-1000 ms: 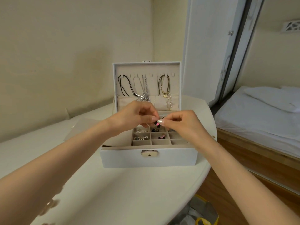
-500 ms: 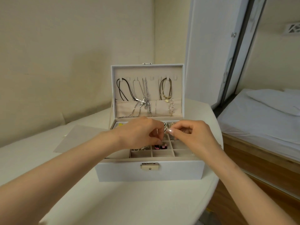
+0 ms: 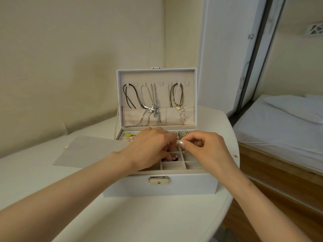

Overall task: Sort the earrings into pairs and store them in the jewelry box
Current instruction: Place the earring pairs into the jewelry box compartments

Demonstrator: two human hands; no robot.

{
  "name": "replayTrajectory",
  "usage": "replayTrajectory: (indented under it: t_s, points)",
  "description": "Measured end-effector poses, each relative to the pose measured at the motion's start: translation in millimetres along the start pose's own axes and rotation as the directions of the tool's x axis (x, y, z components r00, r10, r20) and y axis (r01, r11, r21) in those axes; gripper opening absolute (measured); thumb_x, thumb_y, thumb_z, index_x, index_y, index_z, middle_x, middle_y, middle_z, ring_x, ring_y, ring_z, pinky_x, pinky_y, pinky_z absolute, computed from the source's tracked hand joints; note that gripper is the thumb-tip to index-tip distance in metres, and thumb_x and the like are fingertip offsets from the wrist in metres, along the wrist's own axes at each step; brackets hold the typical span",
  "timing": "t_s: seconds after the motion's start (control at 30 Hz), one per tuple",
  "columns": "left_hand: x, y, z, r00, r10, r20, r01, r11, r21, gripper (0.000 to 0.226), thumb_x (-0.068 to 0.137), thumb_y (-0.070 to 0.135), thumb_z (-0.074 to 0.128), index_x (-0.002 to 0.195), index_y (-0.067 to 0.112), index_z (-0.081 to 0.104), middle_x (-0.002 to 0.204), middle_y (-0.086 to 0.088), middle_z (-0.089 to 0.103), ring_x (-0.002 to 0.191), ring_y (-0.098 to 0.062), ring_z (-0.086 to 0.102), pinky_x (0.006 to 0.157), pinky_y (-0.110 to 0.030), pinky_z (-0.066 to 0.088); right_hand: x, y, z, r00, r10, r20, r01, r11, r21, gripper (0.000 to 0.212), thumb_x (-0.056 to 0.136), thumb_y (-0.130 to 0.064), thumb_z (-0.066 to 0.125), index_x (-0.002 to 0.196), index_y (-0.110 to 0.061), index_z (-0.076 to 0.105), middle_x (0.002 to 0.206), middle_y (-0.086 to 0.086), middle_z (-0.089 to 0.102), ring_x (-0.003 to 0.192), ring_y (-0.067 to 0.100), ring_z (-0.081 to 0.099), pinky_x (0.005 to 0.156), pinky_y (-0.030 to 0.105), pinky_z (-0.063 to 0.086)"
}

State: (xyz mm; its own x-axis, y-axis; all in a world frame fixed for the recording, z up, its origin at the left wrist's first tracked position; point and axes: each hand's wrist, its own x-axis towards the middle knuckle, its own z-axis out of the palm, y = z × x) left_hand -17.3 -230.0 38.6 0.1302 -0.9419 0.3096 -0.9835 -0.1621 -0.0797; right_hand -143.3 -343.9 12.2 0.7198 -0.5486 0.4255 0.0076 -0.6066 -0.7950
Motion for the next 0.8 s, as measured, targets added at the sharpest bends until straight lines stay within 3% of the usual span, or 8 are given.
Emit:
replayTrajectory:
  t_s: [0.17, 0.27, 0.37, 0.43, 0.53, 0.6, 0.67, 0.8]
  points:
    - [-2, 2, -4, 1.000, -0.027, -0.005, 0.027, 0.999, -0.045, 0.011, 0.083, 0.032, 0.063, 0.089, 0.025, 0.058, 0.084, 0.013, 0.052, 0.095, -0.011, 0.050, 0.062, -0.023, 0.022, 0, 0, 1, 1.000, -0.019, -0.003, 0.019, 0.999, -0.036, 0.006, 0.081, -0.017, 0.070, 0.077, -0.020, 0.074, 0.071, -0.011, 0.067, 0.061, 0.006, 0.053, 0.059, 0.015, 0.044]
    - [-9, -4, -10, 0.998, -0.050, -0.031, 0.048, 0.997, -0.059, 0.007, 0.086, 0.027, 0.060, 0.093, 0.028, 0.061, 0.089, 0.015, 0.057, 0.088, -0.005, 0.043, 0.069, -0.024, 0.027, -1, -1, -1, 0.998, -0.056, 0.002, 0.056, 0.996, -0.075, 0.010, 0.083, -0.014, 0.068, 0.082, -0.022, 0.073, 0.076, -0.014, 0.065, 0.068, 0.003, 0.052, 0.063, 0.010, 0.042]
    - [-21, -11, -21, 0.997, -0.058, -0.059, 0.051, 0.992, -0.113, 0.001, 0.086, 0.030, 0.061, 0.086, 0.030, 0.060, 0.080, 0.019, 0.051, 0.079, -0.003, 0.042, 0.071, -0.026, 0.037, -5, -5, -6, 0.992, -0.117, 0.045, 0.122, 0.984, -0.129, 0.008, 0.080, -0.019, 0.069, 0.081, -0.027, 0.072, 0.078, -0.013, 0.062, 0.073, 0.002, 0.050, 0.063, 0.010, 0.039]
    - [-32, -13, -28, 0.998, -0.046, -0.032, 0.041, 0.990, -0.134, 0.015, 0.082, 0.046, 0.059, 0.079, 0.031, 0.058, 0.073, 0.019, 0.051, 0.073, -0.001, 0.044, 0.065, -0.021, 0.036, -11, -9, -10, 0.975, -0.131, 0.180, 0.160, 0.975, -0.153, 0.003, 0.074, -0.035, 0.072, 0.076, -0.033, 0.071, 0.075, -0.014, 0.060, 0.078, 0.002, 0.049, 0.065, 0.015, 0.038]
    - [-55, -10, -34, 1.000, 0.012, 0.005, -0.011, 0.999, -0.037, 0.047, 0.067, 0.074, 0.042, 0.074, 0.030, 0.056, 0.071, 0.018, 0.054, 0.069, 0.002, 0.043, 0.060, -0.010, 0.027, -24, -13, -11, 0.930, -0.169, 0.326, 0.255, 0.936, -0.242, 0.022, 0.061, -0.056, 0.070, 0.074, -0.039, 0.065, 0.078, -0.015, 0.058, 0.083, 0.004, 0.048, 0.074, 0.023, 0.040]
    - [-71, -8, -31, 0.997, 0.071, -0.022, -0.067, 0.988, 0.142, 0.048, 0.063, 0.076, 0.041, 0.072, 0.030, 0.054, 0.069, 0.017, 0.056, 0.067, -0.004, 0.049, 0.058, -0.014, 0.024, -31, -14, -6, 0.907, -0.214, 0.362, 0.340, 0.881, -0.330, 0.026, 0.065, -0.050, 0.074, 0.082, -0.032, 0.065, 0.082, -0.015, 0.055, 0.083, 0.004, 0.046, 0.078, 0.021, 0.035]
    - [-81, -6, -28, 0.993, 0.111, -0.049, -0.093, 0.956, 0.277, 0.042, 0.060, 0.070, 0.057, 0.072, 0.030, 0.052, 0.068, 0.015, 0.056, 0.066, -0.011, 0.055, 0.059, -0.020, 0.022, -34, -13, 1, 0.901, -0.250, 0.355, 0.381, 0.848, -0.369, 0.023, 0.071, -0.035, 0.077, 0.087, -0.024, 0.065, 0.085, -0.014, 0.052, 0.083, 0.004, 0.044, 0.078, 0.020, 0.030]
    - [-83, -8, -29, 0.991, 0.124, -0.041, -0.106, 0.945, 0.310, 0.047, 0.045, 0.053, 0.083, 0.064, 0.026, 0.049, 0.064, 0.013, 0.053, 0.062, -0.014, 0.056, 0.060, -0.025, 0.018, -36, -12, 7, 0.912, -0.278, 0.300, 0.359, 0.896, -0.262, 0.017, 0.070, -0.015, 0.078, 0.078, -0.013, 0.064, 0.080, -0.014, 0.050, 0.078, 0.004, 0.046, 0.072, 0.024, 0.040]
